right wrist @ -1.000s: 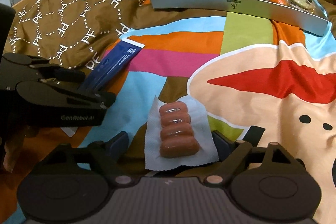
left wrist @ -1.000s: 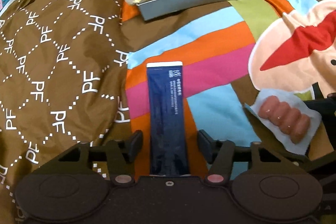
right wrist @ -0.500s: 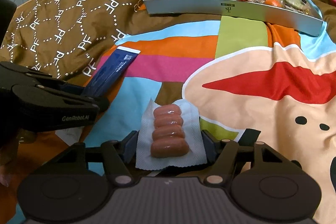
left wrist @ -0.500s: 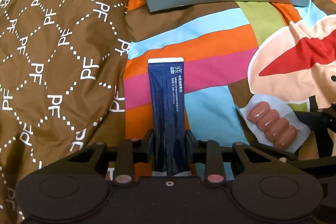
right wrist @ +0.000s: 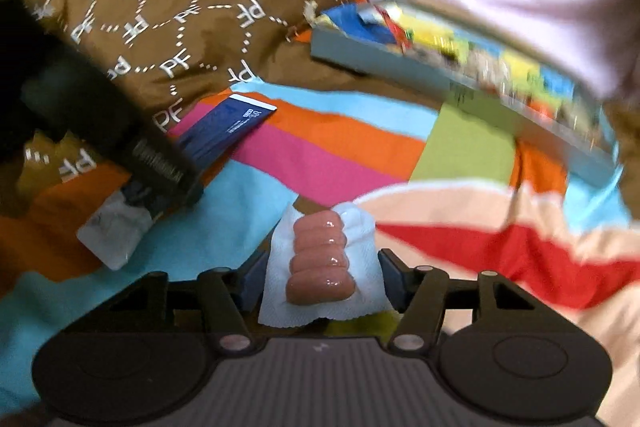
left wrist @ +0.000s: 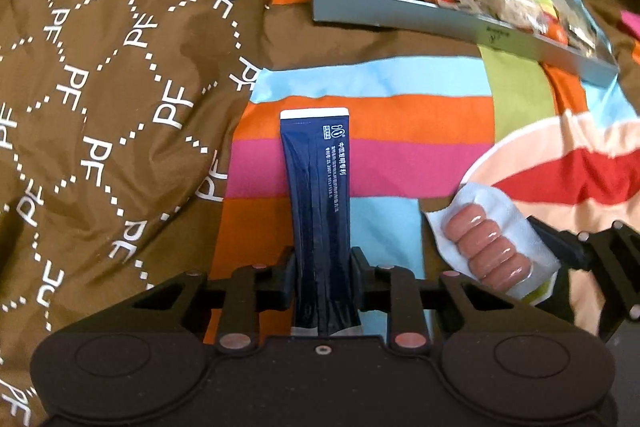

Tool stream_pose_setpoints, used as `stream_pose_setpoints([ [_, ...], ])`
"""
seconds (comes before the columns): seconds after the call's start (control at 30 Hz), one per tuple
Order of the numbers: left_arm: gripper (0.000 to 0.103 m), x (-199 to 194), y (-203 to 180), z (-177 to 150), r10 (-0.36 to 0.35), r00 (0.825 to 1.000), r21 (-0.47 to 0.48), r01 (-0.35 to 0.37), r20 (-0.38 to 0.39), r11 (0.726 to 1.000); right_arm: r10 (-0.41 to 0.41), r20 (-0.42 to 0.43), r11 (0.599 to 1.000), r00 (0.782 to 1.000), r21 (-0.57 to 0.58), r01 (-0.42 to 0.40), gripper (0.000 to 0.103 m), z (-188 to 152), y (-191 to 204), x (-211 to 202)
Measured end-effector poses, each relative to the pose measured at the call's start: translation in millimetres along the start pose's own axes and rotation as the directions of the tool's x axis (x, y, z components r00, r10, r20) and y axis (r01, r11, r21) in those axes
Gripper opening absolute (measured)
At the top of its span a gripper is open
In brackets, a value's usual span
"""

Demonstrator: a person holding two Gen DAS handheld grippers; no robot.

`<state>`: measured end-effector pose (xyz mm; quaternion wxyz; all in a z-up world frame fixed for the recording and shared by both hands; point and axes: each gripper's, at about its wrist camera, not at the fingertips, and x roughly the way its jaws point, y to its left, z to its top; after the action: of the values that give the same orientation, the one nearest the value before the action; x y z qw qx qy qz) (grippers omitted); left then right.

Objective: Organize snacks
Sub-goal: 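Carry the blue tube and sausage pack over the grey tray with both tools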

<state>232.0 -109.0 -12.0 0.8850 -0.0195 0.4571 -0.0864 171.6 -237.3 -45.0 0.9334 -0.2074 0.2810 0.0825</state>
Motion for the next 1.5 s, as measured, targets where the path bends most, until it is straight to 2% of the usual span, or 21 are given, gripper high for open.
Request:
stream_pose_setpoints([
  [0.17,0.028,-1,-7,1,0.005,0.999,-0.018,-0.006,-0.035,1.0,0.009,-0.023,0.999,1.0,-0.03,-0.01,0.061,-1,1,3],
  [0.3,0.028,-8,-11,3,0.004,1.0,-0.022,-0.004,-0.018,1.0,0.029,-0.023,1.0,0.999,-0.005,-0.029,0.06,-3,-5,6],
  [0.5,0.028,-25,-18,16,0.018,0.999,-0.036,-0.017,0.043,0.999,-0.056,0.107,0.998,0.993,-0.02,0.058,0.057,-4,-10,-6],
  [0.73,0.028,-38,-24,35,0.044,0.994,-0.03,-0.042,0.098,0.999,-0.102,0.191,0.994,0.976,-0.012,0.106,0.057,-1,-12,-15],
  [0.93,0.028,-53,-28,65,0.067,0.982,-0.033,-0.062,0.178,0.998,-0.205,0.345,0.978,0.916,0.05,0.2,0.057,11,-27,-33],
  [1.1,0.028,-51,-39,98,0.108,0.962,-0.023,-0.105,0.25,0.994,-0.321,0.439,0.945,0.839,0.091,0.314,0.057,26,-50,-29],
  [1.23,0.028,-42,-59,133,0.097,0.941,0.0,-0.102,0.323,0.995,-0.398,0.482,0.914,0.781,0.136,0.382,0.057,44,-74,-17],
  [1.3,0.028,-34,-73,150,0.086,0.934,0.022,-0.1,0.346,0.995,-0.425,0.475,0.905,0.771,0.202,0.375,0.057,55,-90,-11],
  [1.37,0.028,-26,-86,164,0.06,0.928,0.052,-0.085,0.368,0.995,-0.437,0.464,0.899,0.77,0.253,0.358,0.058,65,-104,-3],
  [1.5,0.029,-3,-110,187,0.019,0.929,0.104,-0.062,0.37,0.993,-0.444,0.444,0.889,0.778,0.325,0.322,0.058,75,-128,18],
])
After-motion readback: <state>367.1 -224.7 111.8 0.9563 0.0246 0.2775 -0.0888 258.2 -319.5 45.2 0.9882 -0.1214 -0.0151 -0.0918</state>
